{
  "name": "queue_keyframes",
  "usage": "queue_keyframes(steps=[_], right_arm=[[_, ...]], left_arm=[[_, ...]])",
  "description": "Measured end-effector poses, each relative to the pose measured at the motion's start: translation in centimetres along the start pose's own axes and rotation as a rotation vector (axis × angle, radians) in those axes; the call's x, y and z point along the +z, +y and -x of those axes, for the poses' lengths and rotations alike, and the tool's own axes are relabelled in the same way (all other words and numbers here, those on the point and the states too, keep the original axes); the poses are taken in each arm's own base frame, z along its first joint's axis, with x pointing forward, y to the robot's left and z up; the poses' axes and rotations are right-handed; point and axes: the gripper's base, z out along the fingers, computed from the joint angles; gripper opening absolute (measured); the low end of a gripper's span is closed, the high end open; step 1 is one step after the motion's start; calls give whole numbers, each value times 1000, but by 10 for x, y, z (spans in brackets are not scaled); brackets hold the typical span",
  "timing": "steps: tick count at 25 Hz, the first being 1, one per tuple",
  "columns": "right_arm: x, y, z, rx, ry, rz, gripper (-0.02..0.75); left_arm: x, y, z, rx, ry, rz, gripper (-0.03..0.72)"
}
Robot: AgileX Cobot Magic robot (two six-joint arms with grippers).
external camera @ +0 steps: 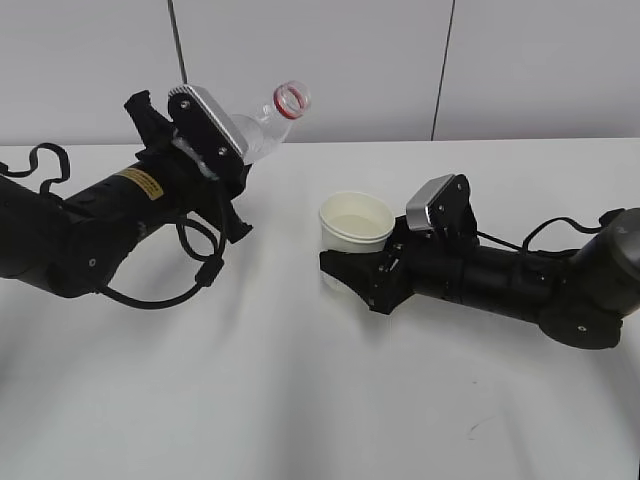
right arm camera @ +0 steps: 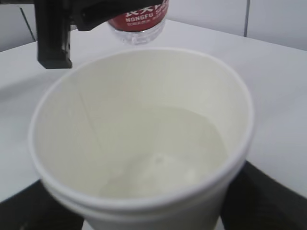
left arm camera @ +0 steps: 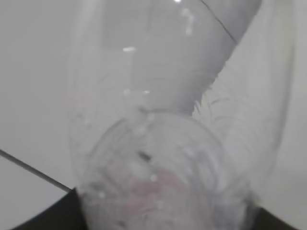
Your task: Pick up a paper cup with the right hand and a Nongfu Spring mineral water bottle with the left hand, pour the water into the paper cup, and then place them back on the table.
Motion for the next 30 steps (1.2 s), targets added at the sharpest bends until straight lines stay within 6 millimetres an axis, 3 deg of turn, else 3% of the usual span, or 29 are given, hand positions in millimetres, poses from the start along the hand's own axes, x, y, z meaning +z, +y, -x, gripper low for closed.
queue_keyframes(steps=[14,20,30], right_arm=[[-1,-9,3,33,-35,-104,540],[-2,-17,3,59,-44,-190,540],[-10,-41,0,55,-8,-467,540]], left_arm=[[1,2,-8,-822,31,78,322],[3,-6,-18,-880,50,85,322],[4,-5,-17,-883,31,95,322]])
